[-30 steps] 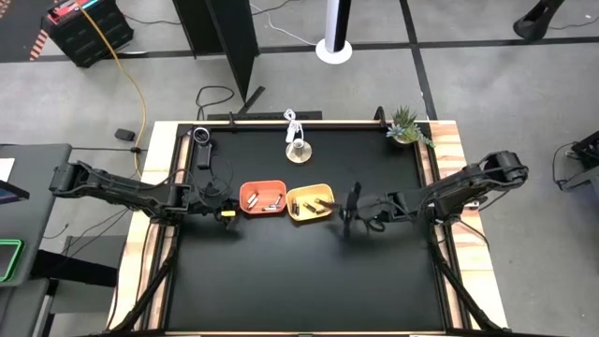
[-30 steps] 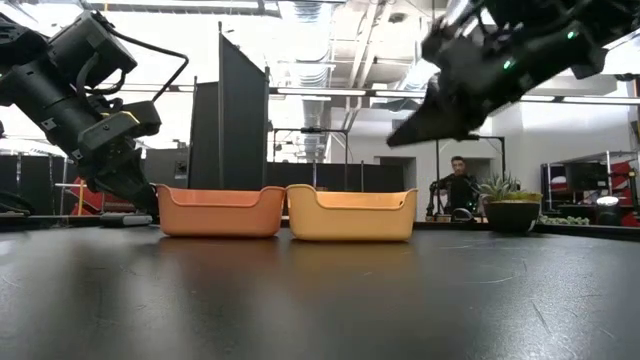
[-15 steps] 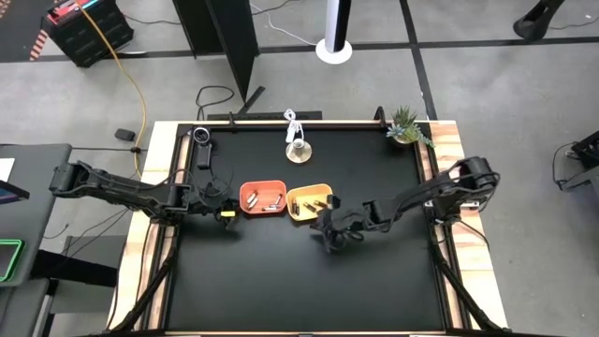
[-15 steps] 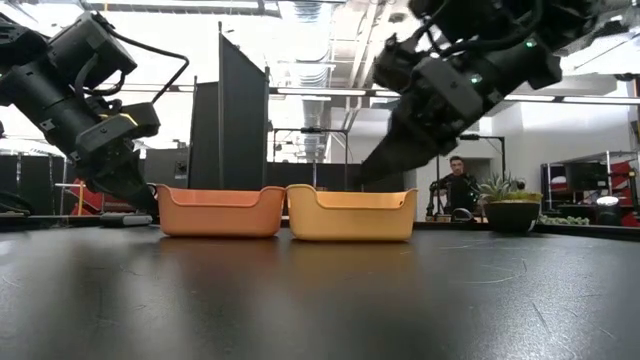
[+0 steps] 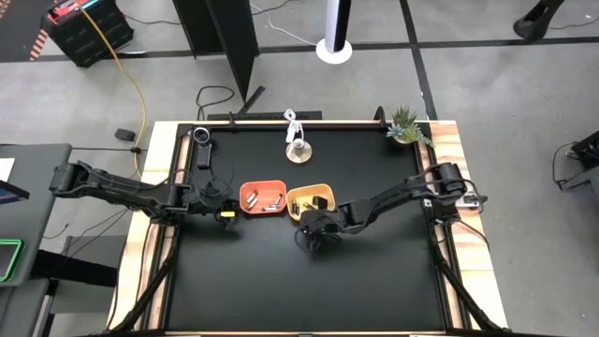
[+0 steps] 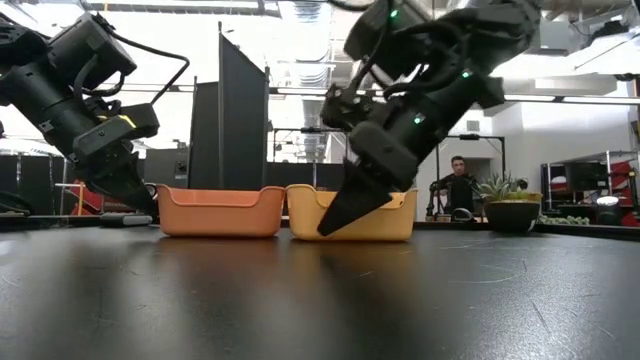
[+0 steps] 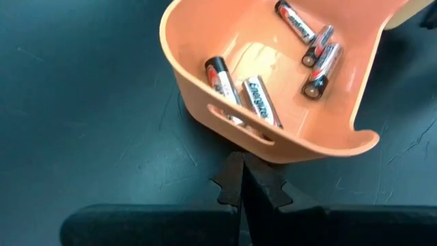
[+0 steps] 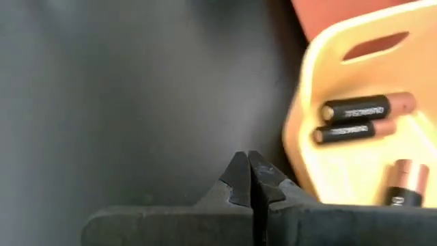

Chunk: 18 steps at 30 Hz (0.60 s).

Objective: Sort batteries
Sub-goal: Adjust the bins

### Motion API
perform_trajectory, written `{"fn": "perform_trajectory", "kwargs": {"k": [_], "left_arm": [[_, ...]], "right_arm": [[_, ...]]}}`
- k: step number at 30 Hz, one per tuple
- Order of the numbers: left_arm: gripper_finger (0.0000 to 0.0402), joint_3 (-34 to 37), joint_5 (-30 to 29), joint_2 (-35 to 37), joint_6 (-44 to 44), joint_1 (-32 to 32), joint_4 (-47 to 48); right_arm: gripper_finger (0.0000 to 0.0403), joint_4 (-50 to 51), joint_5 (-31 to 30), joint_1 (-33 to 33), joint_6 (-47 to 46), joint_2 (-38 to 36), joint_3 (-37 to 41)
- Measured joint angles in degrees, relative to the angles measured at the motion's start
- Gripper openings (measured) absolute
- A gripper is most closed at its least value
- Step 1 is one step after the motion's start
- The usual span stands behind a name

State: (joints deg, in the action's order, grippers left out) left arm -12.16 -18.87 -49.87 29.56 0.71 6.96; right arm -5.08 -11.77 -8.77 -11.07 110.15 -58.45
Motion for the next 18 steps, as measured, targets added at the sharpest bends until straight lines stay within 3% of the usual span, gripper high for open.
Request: {"fn": "perform_trajectory", "kwargs": {"k": [18], "left_arm": [[0.0002, 0.0, 0.17, 0.0, -1.49, 0.0, -0.33]], "right_arm": [[0.0004, -1.2, 0.0, 4.6, 2.78, 0.72, -1.14]]}}
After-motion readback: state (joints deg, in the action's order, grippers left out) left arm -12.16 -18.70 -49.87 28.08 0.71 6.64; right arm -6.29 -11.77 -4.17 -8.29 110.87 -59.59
